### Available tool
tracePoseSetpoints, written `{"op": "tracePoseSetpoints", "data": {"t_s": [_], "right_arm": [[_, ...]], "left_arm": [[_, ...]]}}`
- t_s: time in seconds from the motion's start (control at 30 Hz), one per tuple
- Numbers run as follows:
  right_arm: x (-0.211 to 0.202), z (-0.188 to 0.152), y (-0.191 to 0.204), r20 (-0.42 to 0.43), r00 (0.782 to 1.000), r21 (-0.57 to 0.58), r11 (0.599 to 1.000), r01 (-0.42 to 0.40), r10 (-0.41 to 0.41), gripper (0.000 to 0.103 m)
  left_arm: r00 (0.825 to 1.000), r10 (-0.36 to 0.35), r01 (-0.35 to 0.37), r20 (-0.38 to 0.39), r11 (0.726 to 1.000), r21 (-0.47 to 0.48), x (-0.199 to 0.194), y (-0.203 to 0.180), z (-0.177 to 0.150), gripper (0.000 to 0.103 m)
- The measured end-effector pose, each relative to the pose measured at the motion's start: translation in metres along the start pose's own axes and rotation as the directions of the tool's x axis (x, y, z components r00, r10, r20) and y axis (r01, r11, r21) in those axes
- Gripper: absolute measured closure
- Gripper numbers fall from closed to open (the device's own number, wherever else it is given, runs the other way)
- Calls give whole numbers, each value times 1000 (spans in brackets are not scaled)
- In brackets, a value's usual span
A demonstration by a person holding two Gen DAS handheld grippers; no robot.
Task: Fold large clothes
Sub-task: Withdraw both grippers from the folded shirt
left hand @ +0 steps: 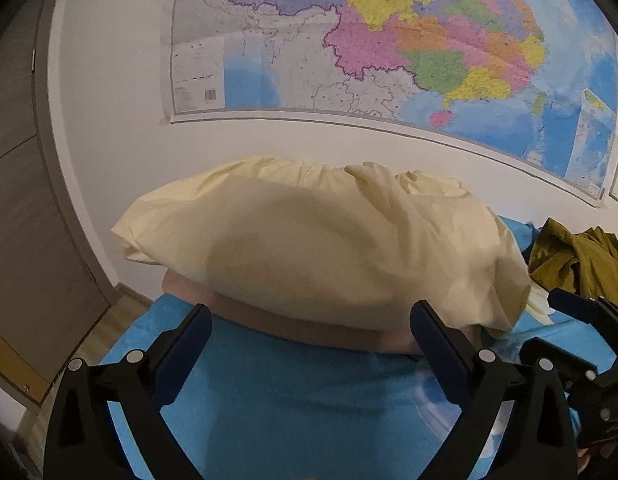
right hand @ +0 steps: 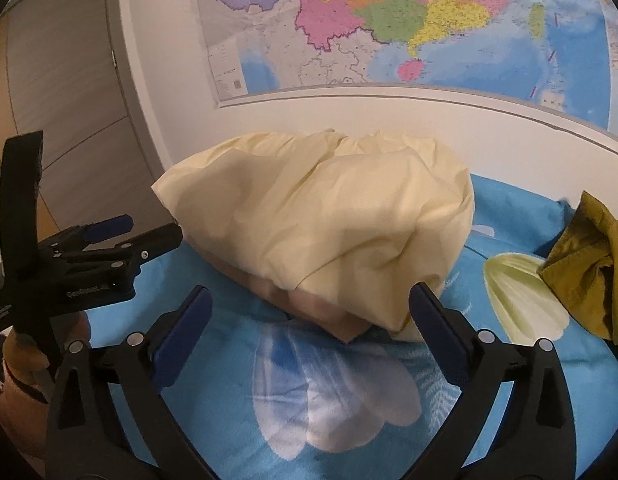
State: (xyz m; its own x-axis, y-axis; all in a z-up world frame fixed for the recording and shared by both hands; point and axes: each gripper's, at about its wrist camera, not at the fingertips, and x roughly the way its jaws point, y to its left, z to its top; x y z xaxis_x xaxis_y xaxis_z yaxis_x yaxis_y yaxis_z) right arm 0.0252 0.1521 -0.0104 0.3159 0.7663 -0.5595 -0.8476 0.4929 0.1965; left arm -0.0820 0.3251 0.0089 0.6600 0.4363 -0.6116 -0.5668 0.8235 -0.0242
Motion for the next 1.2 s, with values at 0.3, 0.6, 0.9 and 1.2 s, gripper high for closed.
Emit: {"op": "tracePoseSetpoints", "data": {"t_s": [0.3, 0.6, 0.9, 1.2], "right_arm": [[-14, -12, 12, 19, 1000, -23, 1000, 7, -7, 6], [-24, -23, 19, 23, 1000, -42, 999, 13, -12, 6], [-27, -31, 21, 12, 1000, -40, 999, 21, -20, 6], [-33, -39, 19, 14, 1000, -26, 1000, 14, -14, 6]], "left_arm": [[1000, -18, 18, -10, 1000, -17, -13, -7, -15, 7], [1000, -6, 6, -11, 1000, -12, -22, -10, -26, 7], [1000, 10, -10, -5, 1000, -19, -28, -14, -30, 7], [1000, 15, -15, -7, 1000, -13, -32, -18, -33, 7]]}}
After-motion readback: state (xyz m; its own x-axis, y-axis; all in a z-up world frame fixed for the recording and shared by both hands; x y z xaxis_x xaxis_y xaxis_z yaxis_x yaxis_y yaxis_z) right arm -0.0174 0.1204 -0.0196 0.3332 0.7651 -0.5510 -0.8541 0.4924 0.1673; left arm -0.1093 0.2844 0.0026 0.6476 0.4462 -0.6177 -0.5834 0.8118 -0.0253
